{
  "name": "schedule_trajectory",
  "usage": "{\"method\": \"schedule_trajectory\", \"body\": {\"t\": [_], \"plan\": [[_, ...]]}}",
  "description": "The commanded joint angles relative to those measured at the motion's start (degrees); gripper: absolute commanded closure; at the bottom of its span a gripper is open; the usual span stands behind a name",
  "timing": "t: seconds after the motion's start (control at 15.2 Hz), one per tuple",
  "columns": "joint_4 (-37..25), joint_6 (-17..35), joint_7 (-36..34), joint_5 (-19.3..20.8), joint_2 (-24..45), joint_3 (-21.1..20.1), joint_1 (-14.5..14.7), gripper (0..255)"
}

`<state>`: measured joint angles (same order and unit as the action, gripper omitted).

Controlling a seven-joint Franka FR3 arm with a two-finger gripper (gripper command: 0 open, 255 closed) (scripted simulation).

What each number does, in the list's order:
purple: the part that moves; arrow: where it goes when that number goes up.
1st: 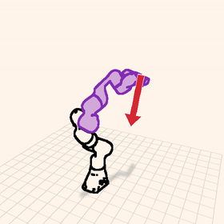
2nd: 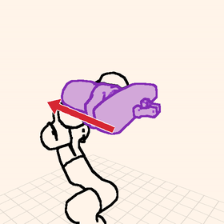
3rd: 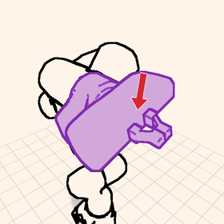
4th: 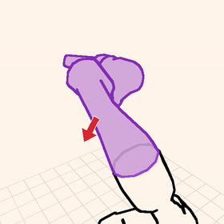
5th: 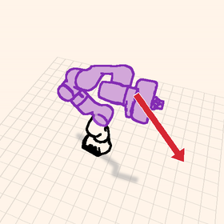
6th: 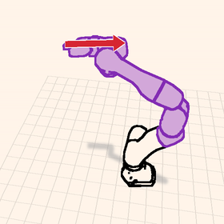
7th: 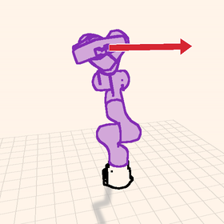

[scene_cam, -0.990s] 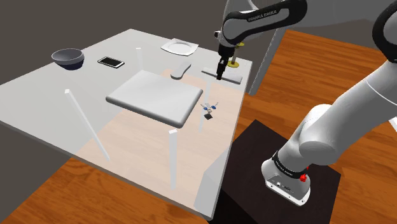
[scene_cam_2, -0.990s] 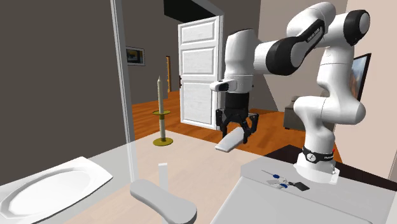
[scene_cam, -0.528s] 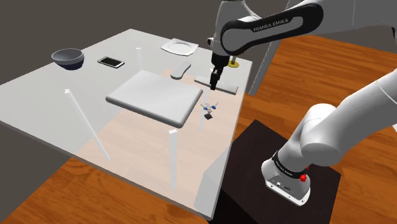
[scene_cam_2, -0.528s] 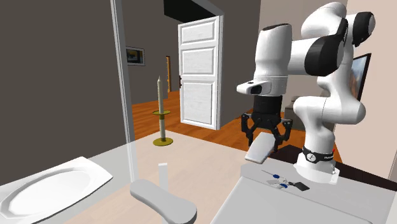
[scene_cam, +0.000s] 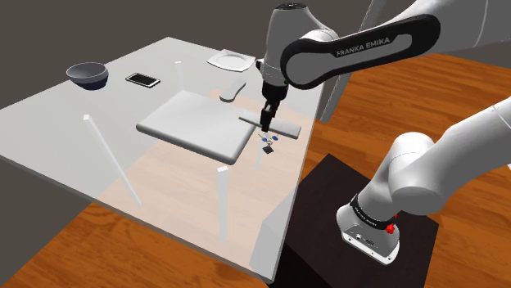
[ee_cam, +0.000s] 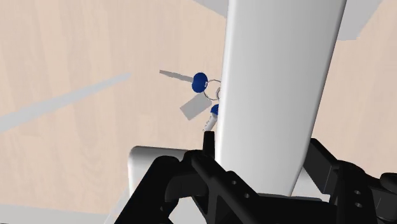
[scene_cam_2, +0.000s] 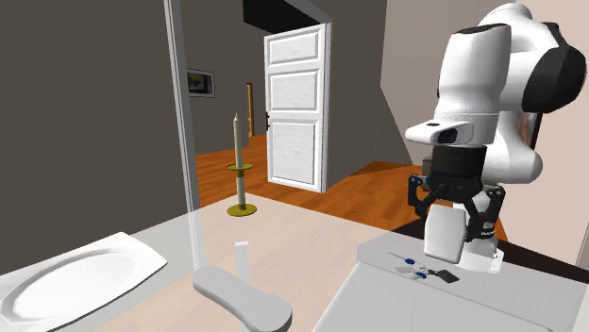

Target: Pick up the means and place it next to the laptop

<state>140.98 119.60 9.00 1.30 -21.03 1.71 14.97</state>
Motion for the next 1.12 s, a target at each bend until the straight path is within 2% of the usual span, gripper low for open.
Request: {"method": "schedule_trajectory", "body": {"t": [0.0, 0.53, 1.06], "plan": [[-0.4, -0.2, -3.4, -1.0, 0.2, -2.4, 1.6, 255], [-1.9, -0.4, -14.9, -4.3, 1.5, -10.7, 6.9, 255], [-7.6, -0.4, -26.7, -5.7, 6.9, -18.7, 11.3, 255]]}}
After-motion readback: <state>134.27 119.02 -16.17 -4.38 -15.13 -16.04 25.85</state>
